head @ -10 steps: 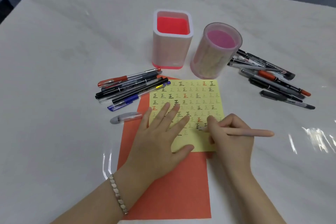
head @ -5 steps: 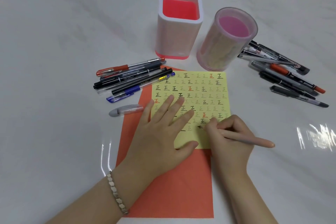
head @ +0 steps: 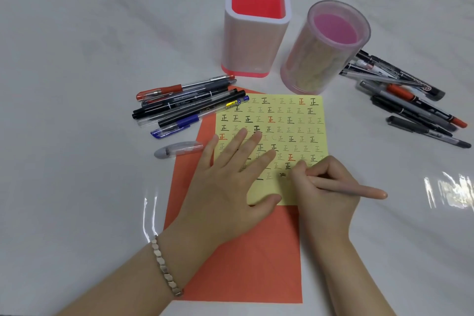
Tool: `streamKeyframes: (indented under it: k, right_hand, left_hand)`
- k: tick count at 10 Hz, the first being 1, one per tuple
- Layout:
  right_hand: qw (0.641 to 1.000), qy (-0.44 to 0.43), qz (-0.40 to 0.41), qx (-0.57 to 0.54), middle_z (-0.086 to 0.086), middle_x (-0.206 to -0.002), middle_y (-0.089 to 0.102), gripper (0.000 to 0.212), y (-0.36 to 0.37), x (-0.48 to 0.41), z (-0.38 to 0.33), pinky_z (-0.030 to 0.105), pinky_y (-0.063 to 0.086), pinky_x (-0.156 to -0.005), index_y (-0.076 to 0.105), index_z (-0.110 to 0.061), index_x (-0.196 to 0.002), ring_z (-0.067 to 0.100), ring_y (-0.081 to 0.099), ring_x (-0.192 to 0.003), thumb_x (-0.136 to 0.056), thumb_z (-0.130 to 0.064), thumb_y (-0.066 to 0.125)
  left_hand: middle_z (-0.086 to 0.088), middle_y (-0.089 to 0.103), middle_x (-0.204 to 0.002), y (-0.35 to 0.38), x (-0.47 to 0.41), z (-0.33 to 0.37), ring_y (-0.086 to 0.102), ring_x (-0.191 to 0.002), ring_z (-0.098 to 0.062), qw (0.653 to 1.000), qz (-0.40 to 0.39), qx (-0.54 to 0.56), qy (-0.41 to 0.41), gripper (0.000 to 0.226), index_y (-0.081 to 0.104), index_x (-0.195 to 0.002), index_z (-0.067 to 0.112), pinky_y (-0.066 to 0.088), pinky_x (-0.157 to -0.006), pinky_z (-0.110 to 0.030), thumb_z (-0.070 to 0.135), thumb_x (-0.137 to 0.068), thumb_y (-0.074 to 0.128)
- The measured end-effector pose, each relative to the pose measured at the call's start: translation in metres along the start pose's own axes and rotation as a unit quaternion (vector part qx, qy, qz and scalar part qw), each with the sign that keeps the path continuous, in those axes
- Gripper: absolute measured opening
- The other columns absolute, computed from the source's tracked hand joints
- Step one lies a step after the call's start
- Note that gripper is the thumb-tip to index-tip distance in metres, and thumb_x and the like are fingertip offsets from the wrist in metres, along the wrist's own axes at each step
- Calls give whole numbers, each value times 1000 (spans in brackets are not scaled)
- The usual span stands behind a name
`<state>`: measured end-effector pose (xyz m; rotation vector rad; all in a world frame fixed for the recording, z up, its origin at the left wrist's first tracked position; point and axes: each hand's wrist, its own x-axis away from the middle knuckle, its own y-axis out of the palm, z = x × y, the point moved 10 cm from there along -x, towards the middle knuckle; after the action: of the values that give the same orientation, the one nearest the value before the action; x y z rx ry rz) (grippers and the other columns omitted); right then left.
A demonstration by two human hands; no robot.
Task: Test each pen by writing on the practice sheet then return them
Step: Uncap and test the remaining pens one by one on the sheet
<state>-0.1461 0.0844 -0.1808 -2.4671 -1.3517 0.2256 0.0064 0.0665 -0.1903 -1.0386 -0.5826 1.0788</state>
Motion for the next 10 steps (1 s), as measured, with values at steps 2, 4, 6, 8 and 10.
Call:
streamKeyframes:
  k: [2, 4, 6, 8, 10]
  right_hand:
    - [1000, 0, 1, 5, -9, -41, 35, 40, 0, 1, -1, 8, 31, -46, 34, -13, -48, 4, 35, -43, -74, -5, 63]
    - [1000, 9, 15, -6, -10, -41, 35, 40, -4, 0, 1, 7, 31, -47, 33, -12, -48, 3, 37, -44, -74, -4, 63]
    - [1000, 13, 10, -8, -11, -39, 35, 41, -2, 0, 1, 7, 31, -47, 33, -13, -48, 3, 37, -43, -74, -4, 63]
    - [1000, 11, 15, 1, -5, -44, 34, 38, -3, 0, -1, 7, 31, -46, 32, -10, -48, 5, 35, -43, -72, -1, 60]
    - [1000, 8, 15, 1, -5, -44, 34, 37, -3, 0, -1, 6, 31, -47, 32, -9, -48, 4, 36, -43, -72, -1, 59]
  left_hand:
    - [4, 37, -147, 1, 0, 0, 25, -139, -13, 1000, -1, -4, -1, 63, 51, -131, 32, 12, -111, -47, 62, -76, 42]
    - [3, 39, -146, -1, 0, 1, 27, -139, -14, 1000, 10, 1, 2, 62, 53, -130, 31, 12, -112, -46, 61, -76, 42]
    - [3, 40, -146, -2, 0, 1, 27, -138, -13, 1000, 15, 4, 2, 62, 53, -129, 31, 12, -112, -46, 61, -76, 43]
    - [4, 38, -147, 0, 0, 0, 25, -139, -13, 1000, 9, 2, 0, 62, 52, -130, 32, 11, -112, -46, 62, -77, 42]
    - [4, 38, -147, -1, 0, 0, 25, -139, -13, 1000, 11, 3, 1, 62, 51, -130, 32, 10, -112, -46, 62, -77, 43]
